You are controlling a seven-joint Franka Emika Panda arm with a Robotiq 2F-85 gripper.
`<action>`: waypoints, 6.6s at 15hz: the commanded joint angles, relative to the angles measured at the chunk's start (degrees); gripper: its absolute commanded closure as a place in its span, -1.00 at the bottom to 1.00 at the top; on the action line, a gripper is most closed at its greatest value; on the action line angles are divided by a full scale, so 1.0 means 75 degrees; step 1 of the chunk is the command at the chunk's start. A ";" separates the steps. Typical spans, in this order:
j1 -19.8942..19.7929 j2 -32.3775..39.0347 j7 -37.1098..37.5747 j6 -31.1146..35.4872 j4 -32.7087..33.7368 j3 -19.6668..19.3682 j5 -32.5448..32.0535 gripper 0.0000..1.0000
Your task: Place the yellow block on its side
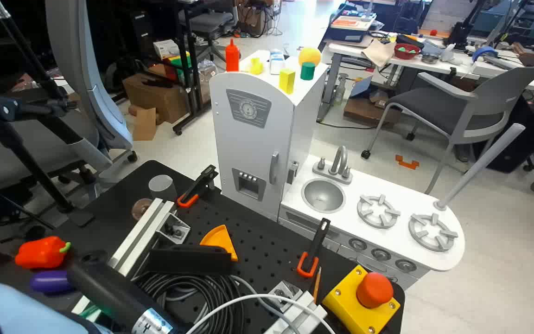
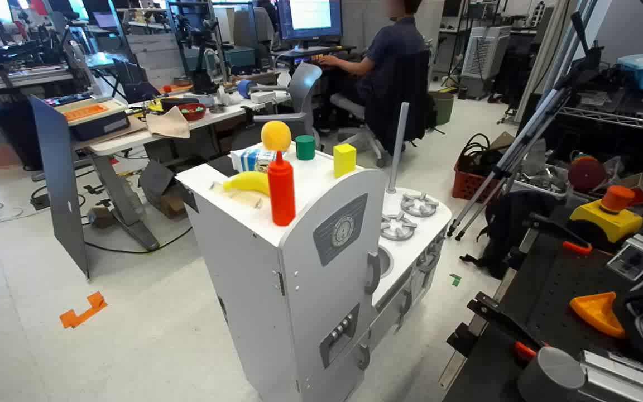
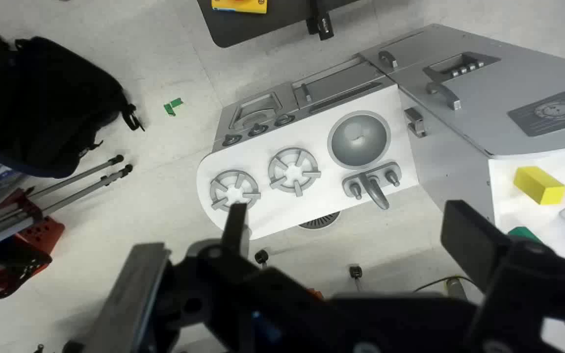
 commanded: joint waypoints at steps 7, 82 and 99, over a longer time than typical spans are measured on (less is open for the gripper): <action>-0.0043 0.0005 -0.0022 -0.0010 0.0042 0.0032 0.0025 -1.00; 0.1884 0.9353 0.2199 0.1401 0.6408 0.2226 0.2132 0.81; 0.2483 0.9057 0.2205 0.4876 0.4600 0.2141 0.1692 0.81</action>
